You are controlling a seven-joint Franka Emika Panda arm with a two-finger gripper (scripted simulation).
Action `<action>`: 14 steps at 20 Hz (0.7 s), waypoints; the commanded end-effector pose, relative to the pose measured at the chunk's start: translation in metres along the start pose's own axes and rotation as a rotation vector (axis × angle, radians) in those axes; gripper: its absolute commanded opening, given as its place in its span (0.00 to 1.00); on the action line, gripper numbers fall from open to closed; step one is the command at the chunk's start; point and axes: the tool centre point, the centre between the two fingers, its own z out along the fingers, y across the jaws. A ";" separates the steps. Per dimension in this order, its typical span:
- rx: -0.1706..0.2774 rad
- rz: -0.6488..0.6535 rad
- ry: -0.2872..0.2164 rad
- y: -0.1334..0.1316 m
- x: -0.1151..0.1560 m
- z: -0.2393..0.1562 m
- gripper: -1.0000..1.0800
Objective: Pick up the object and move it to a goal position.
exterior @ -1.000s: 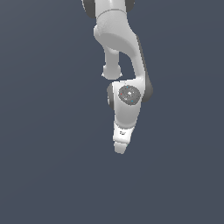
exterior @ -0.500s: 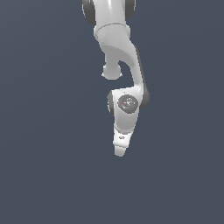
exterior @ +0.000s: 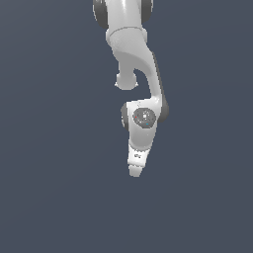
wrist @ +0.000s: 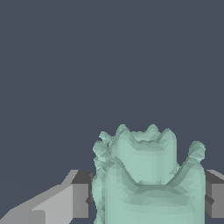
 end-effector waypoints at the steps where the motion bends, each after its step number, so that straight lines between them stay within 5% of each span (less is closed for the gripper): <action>1: 0.000 0.000 0.000 0.000 0.000 0.000 0.00; 14: 0.000 0.000 -0.001 -0.011 -0.006 -0.032 0.00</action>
